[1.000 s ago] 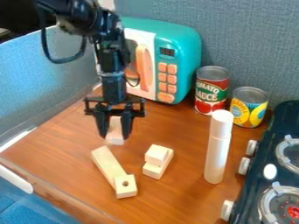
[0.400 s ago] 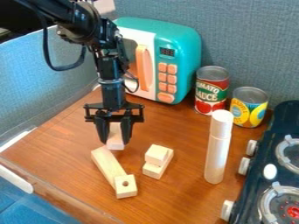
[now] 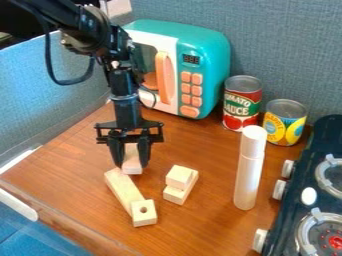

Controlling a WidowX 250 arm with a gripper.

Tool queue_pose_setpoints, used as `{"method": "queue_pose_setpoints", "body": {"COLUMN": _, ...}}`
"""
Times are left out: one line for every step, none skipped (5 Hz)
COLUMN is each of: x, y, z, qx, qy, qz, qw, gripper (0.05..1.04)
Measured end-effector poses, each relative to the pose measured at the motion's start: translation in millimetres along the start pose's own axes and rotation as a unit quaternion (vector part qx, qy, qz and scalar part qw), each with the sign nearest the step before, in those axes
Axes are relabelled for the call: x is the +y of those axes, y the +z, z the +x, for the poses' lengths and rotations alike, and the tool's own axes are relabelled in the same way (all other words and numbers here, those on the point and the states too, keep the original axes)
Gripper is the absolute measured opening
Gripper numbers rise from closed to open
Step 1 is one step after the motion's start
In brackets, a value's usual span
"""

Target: REMOVE TRIANGHT FROM TOP TO END OF THE TABLE

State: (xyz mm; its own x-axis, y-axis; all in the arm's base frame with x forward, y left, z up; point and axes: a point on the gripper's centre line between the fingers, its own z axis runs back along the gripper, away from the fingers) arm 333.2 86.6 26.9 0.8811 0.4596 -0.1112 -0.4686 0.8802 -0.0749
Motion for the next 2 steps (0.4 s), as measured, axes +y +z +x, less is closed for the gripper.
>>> {"method": "queue_pose_setpoints", "body": {"x": 8.0, "y": -0.5, "z": 2.6, "qx": -0.005, "qy": 0.016, "qz": -0.005, "qw": 0.9998, "gripper": 0.543}}
{"method": "queue_pose_setpoints", "body": {"x": 9.4, "y": -0.4, "z": 2.3, "qx": -0.004, "qy": 0.027, "qz": -0.002, "qw": 0.9996, "gripper": 0.544}}
